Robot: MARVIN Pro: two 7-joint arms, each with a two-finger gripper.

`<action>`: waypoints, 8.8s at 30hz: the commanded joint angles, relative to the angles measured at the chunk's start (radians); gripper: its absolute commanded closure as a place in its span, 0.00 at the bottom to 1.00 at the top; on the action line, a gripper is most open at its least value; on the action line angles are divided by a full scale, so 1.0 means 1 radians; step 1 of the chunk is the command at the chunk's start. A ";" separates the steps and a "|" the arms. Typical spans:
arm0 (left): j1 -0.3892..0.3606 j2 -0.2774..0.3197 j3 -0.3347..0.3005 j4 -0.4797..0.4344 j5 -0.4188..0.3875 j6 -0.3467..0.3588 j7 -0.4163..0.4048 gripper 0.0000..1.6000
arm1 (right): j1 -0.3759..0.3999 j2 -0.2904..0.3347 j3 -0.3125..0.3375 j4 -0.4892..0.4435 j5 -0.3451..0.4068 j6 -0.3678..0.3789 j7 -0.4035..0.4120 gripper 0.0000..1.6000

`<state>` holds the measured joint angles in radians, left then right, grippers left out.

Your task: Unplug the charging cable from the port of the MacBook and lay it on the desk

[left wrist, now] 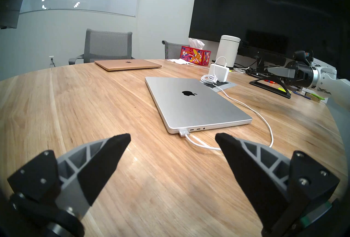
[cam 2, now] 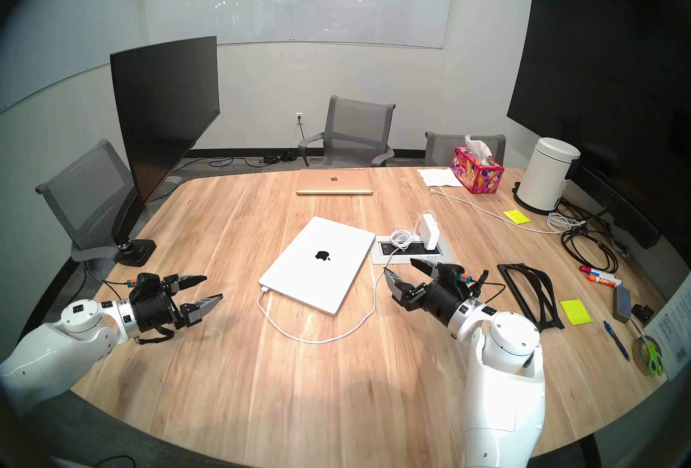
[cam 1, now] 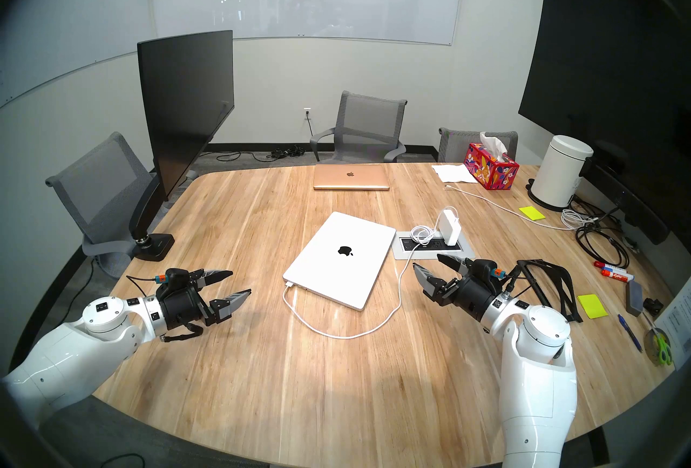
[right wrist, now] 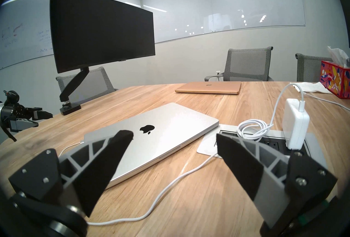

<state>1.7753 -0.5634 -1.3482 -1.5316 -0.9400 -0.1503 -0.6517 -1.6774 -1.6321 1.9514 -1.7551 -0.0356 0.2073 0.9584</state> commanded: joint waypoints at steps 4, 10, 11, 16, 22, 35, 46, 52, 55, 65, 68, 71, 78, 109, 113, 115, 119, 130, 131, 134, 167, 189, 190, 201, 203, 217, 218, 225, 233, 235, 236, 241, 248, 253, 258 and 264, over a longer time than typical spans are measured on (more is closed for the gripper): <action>-0.005 0.005 -0.005 -0.005 -0.005 -0.002 -0.009 0.00 | 0.004 0.000 0.000 -0.015 0.006 0.000 0.000 0.00; 0.006 0.020 -0.008 -0.033 -0.009 0.010 -0.010 0.00 | 0.004 0.000 0.000 -0.015 0.006 0.000 0.000 0.00; 0.009 0.023 -0.010 -0.040 -0.010 0.012 -0.008 0.00 | 0.004 0.000 0.000 -0.015 0.006 0.000 0.000 0.00; 0.015 0.046 -0.015 -0.078 -0.016 0.039 0.001 0.00 | 0.004 0.000 0.000 -0.014 0.006 0.000 0.000 0.00; -0.025 0.046 -0.006 -0.120 -0.025 0.118 0.017 0.00 | 0.005 0.000 0.000 -0.014 0.005 -0.001 0.001 0.00; -0.156 0.026 0.086 -0.236 0.078 0.316 0.117 0.00 | 0.005 0.000 0.000 -0.013 0.005 -0.001 0.001 0.00; -0.260 -0.042 0.149 -0.244 0.096 0.514 0.204 0.00 | 0.005 0.000 0.000 -0.014 0.005 -0.001 0.001 0.00; -0.315 -0.094 0.181 -0.231 0.100 0.624 0.268 0.00 | 0.005 0.000 0.000 -0.014 0.005 -0.001 0.001 0.00; -0.336 -0.116 0.189 -0.221 0.094 0.664 0.289 0.00 | 0.005 0.000 0.000 -0.014 0.005 -0.001 0.001 0.00; -0.398 -0.170 0.221 -0.198 0.089 0.794 0.382 0.00 | 0.005 0.000 0.000 -0.014 0.005 -0.001 0.001 0.00; -0.413 -0.179 0.233 -0.193 0.094 0.825 0.404 0.00 | 0.005 0.000 0.000 -0.014 0.005 -0.001 0.001 0.00; -0.421 -0.183 0.244 -0.195 0.100 0.848 0.418 0.00 | 0.005 0.000 0.000 -0.014 0.005 -0.001 0.001 0.00; -0.433 -0.174 0.285 -0.204 0.126 0.874 0.419 0.00 | 0.004 0.000 0.000 -0.014 0.006 0.000 0.001 0.00; -0.424 -0.180 0.312 -0.197 0.150 0.902 0.455 0.31 | 0.004 0.000 0.000 -0.015 0.006 0.000 0.000 0.00; -0.428 -0.184 0.316 -0.192 0.153 0.905 0.454 0.31 | 0.004 0.000 0.000 -0.015 0.006 0.000 0.000 0.00; -0.432 -0.187 0.319 -0.187 0.155 0.906 0.453 0.31 | 0.004 0.000 0.000 -0.015 0.006 0.000 0.000 0.00; -0.439 -0.191 0.326 -0.178 0.159 0.909 0.450 0.42 | 0.004 0.000 0.000 -0.015 0.006 0.000 0.000 0.00; -0.447 -0.197 0.330 -0.168 0.167 0.914 0.440 1.00 | 0.004 0.000 0.000 -0.015 0.006 0.000 0.000 0.00; -0.447 -0.197 0.330 -0.167 0.169 0.912 0.440 1.00 | 0.004 0.000 0.000 -0.015 0.006 0.000 0.000 0.00; -0.446 -0.197 0.331 -0.165 0.174 0.905 0.435 1.00 | 0.004 0.000 0.000 -0.015 0.006 0.000 0.000 0.00; -0.372 -0.104 0.235 -0.260 0.124 0.835 0.406 1.00 | 0.004 0.000 0.000 -0.014 0.006 0.000 0.001 0.00; -0.185 0.037 0.140 -0.273 0.035 0.770 0.346 1.00 | 0.005 0.000 0.000 -0.014 0.005 -0.001 0.001 0.00; -0.178 0.045 0.138 -0.275 0.032 0.766 0.338 1.00 | 0.005 0.000 0.000 -0.014 0.005 -0.001 0.001 0.00; -0.124 0.090 0.120 -0.274 0.011 0.729 0.295 1.00 | 0.004 0.000 0.000 -0.015 0.006 0.000 0.000 0.00; -0.121 0.091 0.119 -0.272 0.008 0.727 0.293 1.00 | 0.004 0.000 0.000 -0.015 0.006 0.000 0.000 0.00; -0.105 0.093 0.110 -0.280 0.001 0.701 0.300 0.00 | 0.004 0.000 0.000 -0.015 0.006 0.000 0.000 0.00; -0.101 0.094 0.106 -0.281 -0.002 0.697 0.302 0.00 | 0.004 0.000 0.000 -0.015 0.006 0.000 0.000 0.00; -0.069 0.099 0.070 -0.300 -0.021 0.645 0.322 0.00 | 0.005 0.000 0.000 -0.014 0.005 -0.001 0.001 0.00; -0.025 0.109 0.021 -0.326 -0.031 0.539 0.337 0.00 | 0.005 0.000 0.000 -0.014 0.005 -0.001 0.001 0.00; -0.016 0.103 0.008 -0.325 -0.041 0.510 0.334 0.00 | 0.005 0.000 0.000 -0.014 0.005 -0.001 0.001 0.00; -0.014 0.099 0.004 -0.323 -0.033 0.484 0.329 0.00 | 0.005 0.000 0.000 -0.014 0.005 -0.001 0.001 0.00; -0.026 0.060 -0.001 -0.300 0.006 0.411 0.327 0.00 | 0.005 0.000 0.000 -0.014 0.005 -0.001 0.001 0.00; -0.058 -0.034 -0.001 -0.241 0.103 0.298 0.303 0.00 | 0.005 0.000 0.000 -0.014 0.005 -0.001 0.001 0.00; -0.071 -0.086 -0.006 -0.196 0.147 0.224 0.275 0.00 | 0.005 0.000 0.000 -0.013 0.005 -0.001 0.001 0.00; -0.076 -0.135 -0.026 -0.167 0.187 0.152 0.252 0.00 | 0.005 0.000 0.000 -0.013 0.004 -0.001 0.001 0.00; -0.073 -0.174 -0.042 -0.131 0.218 0.046 0.216 0.00 | 0.005 0.000 0.000 -0.014 0.005 -0.001 0.001 0.00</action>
<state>1.7152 -0.6677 -1.3584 -1.6753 -0.7480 0.0005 -0.4010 -1.6788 -1.6330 1.9518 -1.7533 -0.0379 0.2072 0.9588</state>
